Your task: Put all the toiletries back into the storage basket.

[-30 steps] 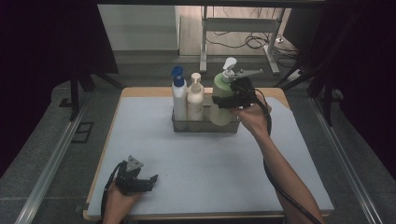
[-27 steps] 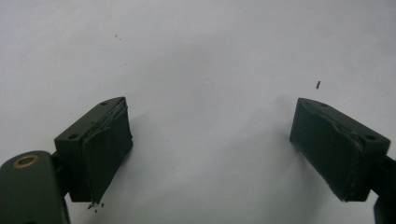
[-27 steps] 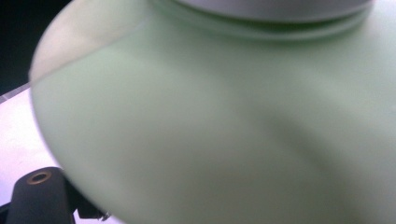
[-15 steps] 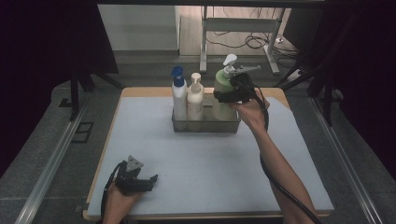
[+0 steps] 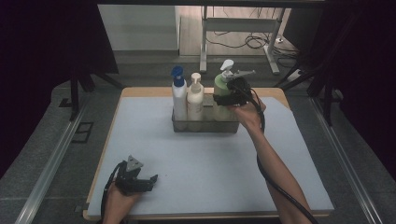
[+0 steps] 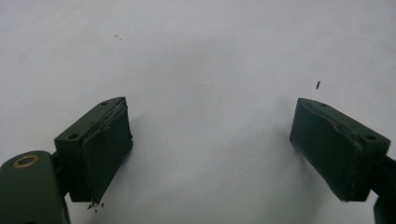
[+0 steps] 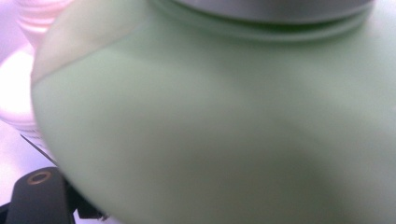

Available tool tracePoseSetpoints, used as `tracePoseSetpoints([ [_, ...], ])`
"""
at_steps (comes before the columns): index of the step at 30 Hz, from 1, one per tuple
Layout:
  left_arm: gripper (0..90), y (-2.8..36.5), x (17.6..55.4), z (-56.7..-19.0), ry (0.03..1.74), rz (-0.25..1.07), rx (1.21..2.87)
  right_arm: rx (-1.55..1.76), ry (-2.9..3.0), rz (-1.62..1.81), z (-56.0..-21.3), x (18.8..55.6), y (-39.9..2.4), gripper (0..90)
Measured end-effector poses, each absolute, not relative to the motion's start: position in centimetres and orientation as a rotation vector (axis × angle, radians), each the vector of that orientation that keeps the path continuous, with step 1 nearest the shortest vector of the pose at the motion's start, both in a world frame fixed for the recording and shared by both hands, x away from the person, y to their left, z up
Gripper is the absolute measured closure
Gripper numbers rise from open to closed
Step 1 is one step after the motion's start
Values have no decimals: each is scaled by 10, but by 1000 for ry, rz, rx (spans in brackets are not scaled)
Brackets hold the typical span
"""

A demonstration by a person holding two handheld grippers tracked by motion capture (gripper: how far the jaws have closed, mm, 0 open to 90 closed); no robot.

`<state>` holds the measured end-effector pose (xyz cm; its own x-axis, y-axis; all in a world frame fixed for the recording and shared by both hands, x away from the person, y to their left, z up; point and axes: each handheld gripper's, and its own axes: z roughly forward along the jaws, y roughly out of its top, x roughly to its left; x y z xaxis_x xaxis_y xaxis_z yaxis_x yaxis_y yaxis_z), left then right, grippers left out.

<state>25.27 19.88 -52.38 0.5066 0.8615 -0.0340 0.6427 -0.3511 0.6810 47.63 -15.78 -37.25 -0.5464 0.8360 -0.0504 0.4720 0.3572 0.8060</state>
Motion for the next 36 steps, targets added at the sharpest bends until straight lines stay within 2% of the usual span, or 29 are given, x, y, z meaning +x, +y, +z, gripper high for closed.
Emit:
tracePoseSetpoints([
  [22, 122, 199, 253, -524, 1225, 440, 2109, 1177, 2210, 1049, -411, 479, -157, 122],
  [36, 122, 199, 253, -524, 1225, 441, 2109, 1174, 2222, 1076, -421, 478, -164, 116],
])
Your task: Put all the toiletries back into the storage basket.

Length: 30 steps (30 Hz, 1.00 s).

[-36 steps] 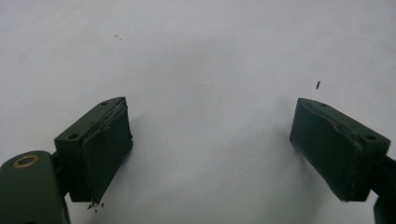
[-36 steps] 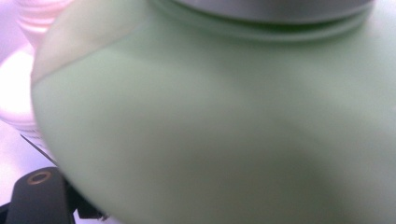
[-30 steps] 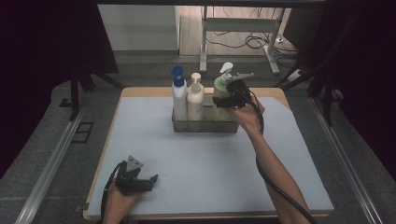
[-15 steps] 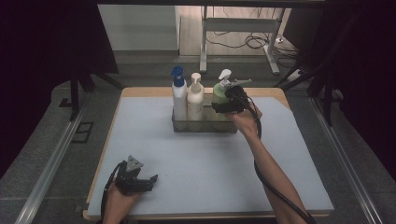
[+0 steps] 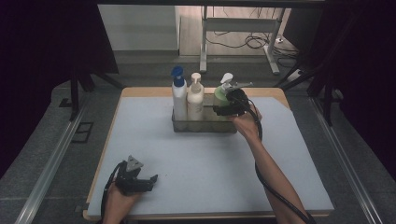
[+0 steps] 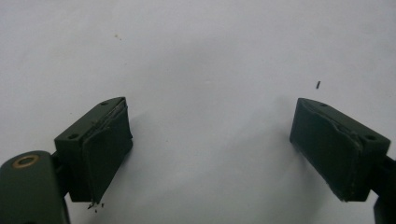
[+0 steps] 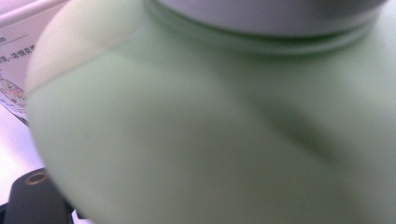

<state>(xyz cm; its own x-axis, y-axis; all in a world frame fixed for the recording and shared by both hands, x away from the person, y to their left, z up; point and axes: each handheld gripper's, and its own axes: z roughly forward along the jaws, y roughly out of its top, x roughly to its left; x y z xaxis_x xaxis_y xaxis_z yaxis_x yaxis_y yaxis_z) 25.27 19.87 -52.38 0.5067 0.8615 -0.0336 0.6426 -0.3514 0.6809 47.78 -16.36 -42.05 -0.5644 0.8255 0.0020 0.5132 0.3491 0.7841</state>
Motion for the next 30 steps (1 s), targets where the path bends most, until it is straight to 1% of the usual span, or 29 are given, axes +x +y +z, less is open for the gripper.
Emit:
tracePoseSetpoints([
  [11, 122, 199, 253, -524, 1225, 441, 2109, 1182, 2235, 1050, -419, 476, -165, 112],
  [22, 122, 199, 253, -524, 1226, 440, 2108, 1182, 2226, 1034, -417, 464, -170, 116],
  [27, 122, 198, 253, -524, 1226, 441, 2108, 1185, 2227, 1048, -415, 457, -177, 136],
  [30, 122, 198, 253, -524, 1227, 441, 2108, 1189, 2227, 1056, -414, 452, -181, 164],
])
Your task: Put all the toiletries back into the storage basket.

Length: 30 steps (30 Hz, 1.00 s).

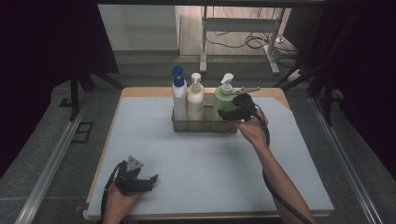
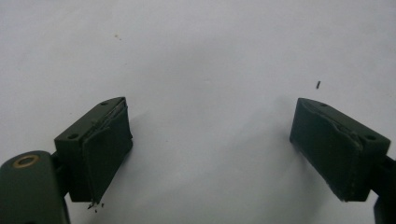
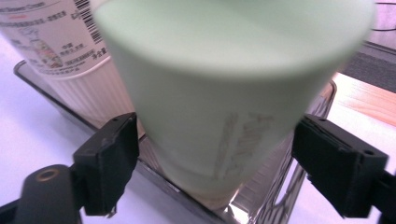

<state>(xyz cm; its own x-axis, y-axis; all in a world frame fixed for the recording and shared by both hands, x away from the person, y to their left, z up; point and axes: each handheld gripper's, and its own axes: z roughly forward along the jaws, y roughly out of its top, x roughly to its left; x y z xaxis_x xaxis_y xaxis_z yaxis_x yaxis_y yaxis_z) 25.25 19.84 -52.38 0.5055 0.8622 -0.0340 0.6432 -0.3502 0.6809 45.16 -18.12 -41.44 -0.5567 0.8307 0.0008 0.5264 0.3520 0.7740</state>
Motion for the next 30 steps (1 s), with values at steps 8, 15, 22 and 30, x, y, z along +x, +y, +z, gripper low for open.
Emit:
tracePoseSetpoints([
  [8, 122, 198, 253, -524, 1227, 441, 2109, 1195, 2221, 1089, -414, 440, -195, 296],
  [15, 122, 198, 253, -524, 1226, 441, 2109, 1141, 2238, 1059, -415, 432, -207, 567],
  [22, 122, 198, 253, -524, 1226, 441, 2110, 1124, 2197, 1078, -413, 431, -217, 802],
  [30, 122, 198, 253, -524, 1226, 441, 2109, 1213, 2161, 1050, -421, 441, -221, 896],
])
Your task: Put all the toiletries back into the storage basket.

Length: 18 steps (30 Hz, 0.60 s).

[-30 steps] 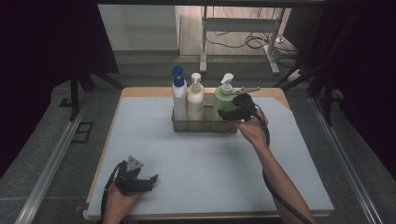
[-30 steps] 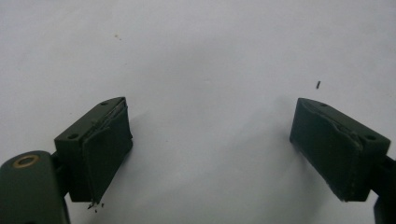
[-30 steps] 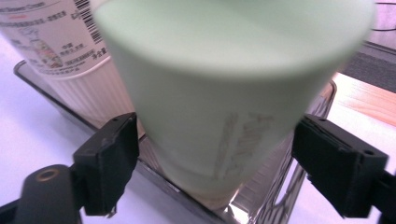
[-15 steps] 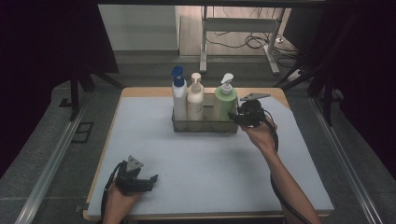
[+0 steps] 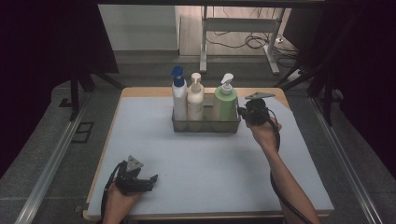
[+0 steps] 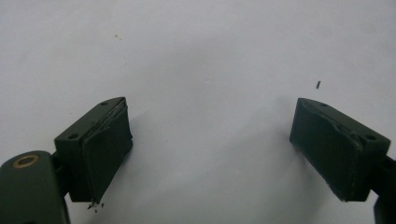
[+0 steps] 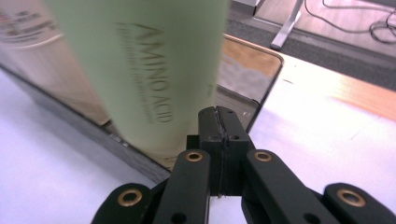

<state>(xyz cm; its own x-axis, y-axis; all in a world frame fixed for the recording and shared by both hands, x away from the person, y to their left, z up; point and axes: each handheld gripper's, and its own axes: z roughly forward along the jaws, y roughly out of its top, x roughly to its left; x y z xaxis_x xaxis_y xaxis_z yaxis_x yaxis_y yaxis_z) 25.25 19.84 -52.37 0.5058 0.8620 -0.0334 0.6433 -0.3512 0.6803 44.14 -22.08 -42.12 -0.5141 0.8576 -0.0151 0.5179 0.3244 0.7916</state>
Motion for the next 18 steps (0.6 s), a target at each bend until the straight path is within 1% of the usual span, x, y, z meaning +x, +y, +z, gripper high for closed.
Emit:
tracePoseSetpoints([
  [5, 122, 198, 253, -524, 1227, 440, 2110, 1243, 2146, 1068, -432, 449, -225, 895],
  [8, 122, 198, 253, -524, 1227, 440, 2109, 1221, 2126, 1045, -436, 450, -222, 894],
  [18, 122, 198, 253, -524, 1226, 441, 2110, 1308, 2133, 1051, -442, 463, -212, 894],
])
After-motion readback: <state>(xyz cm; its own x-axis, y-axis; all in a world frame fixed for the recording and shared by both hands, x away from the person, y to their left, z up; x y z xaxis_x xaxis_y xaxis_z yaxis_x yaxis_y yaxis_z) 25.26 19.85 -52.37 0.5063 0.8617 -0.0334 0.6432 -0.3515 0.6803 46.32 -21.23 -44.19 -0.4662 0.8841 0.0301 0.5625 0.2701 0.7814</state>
